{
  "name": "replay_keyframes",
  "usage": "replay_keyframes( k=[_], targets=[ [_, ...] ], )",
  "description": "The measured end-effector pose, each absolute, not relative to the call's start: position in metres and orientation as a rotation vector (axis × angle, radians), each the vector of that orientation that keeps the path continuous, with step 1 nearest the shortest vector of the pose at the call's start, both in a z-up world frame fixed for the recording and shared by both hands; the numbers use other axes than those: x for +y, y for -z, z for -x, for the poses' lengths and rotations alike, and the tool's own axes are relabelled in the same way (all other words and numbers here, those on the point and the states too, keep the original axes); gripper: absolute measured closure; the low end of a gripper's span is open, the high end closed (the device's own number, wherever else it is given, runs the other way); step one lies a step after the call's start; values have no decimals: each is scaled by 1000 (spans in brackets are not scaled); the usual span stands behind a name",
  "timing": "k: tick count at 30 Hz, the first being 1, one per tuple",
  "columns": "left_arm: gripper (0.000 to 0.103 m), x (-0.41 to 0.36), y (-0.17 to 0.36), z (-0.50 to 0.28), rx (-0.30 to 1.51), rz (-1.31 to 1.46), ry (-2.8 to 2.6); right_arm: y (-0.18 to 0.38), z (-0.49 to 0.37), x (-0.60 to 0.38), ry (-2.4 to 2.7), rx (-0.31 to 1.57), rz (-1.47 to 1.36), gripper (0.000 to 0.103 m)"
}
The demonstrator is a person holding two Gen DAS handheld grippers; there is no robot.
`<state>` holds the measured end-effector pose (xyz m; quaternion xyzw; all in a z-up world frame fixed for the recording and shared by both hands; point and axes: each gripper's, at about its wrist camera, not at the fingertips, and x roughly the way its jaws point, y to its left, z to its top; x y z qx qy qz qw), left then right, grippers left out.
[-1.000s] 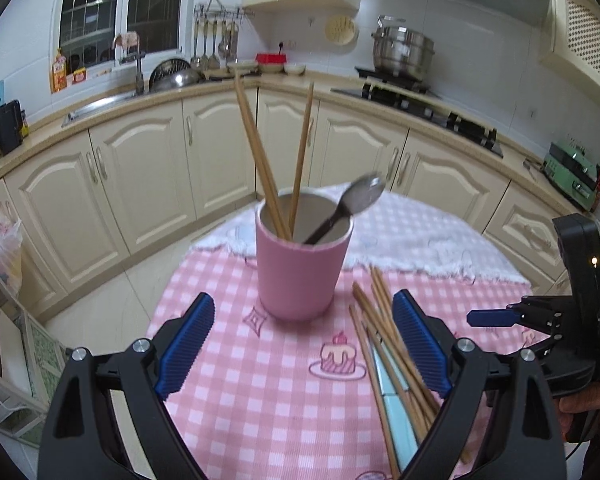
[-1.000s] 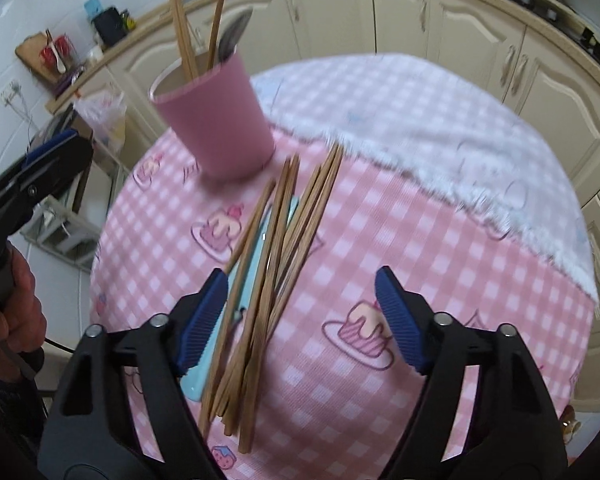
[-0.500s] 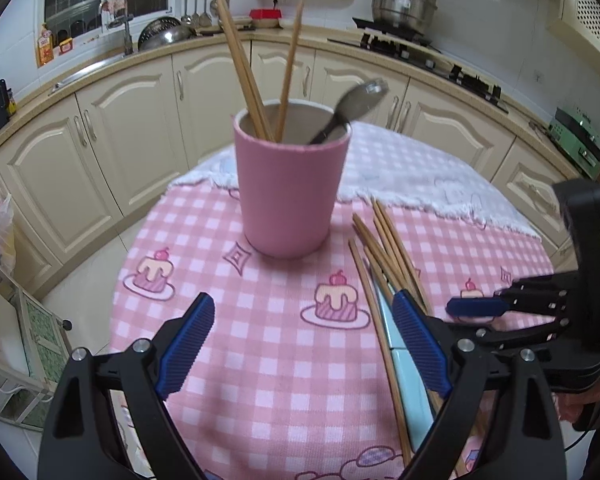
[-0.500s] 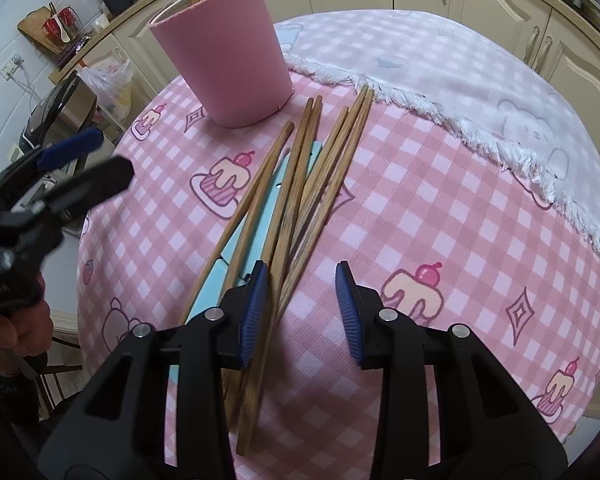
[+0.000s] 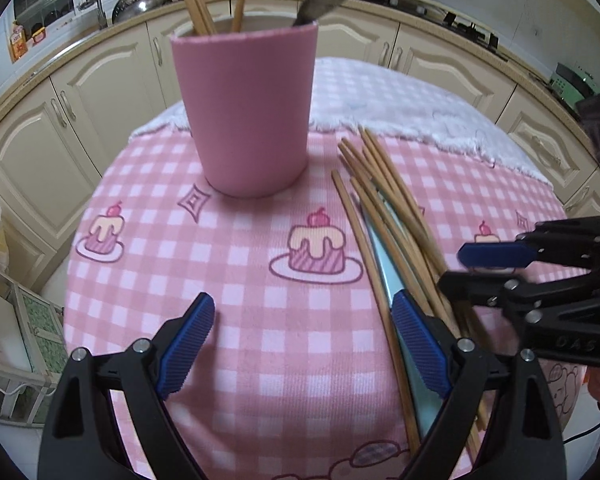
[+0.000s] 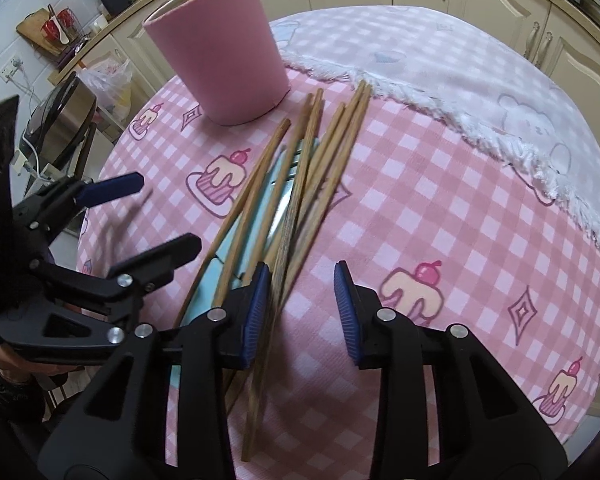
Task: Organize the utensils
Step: 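Move both tools back down to the remaining chopsticks on the cloth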
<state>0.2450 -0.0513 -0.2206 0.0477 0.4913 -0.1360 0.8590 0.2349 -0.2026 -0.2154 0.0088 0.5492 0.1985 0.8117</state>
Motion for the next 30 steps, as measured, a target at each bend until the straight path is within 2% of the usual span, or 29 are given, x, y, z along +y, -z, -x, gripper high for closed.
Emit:
replay_keyframes(
  k=[26, 30],
  targets=[
    [14, -66, 225, -274, 1065, -166, 256, 214, -243, -223, -371, 1179, -25, 70],
    [25, -69, 223, -278, 1071, -163, 266, 214, -243, -224, -363, 1180, -30, 70]
  ],
)
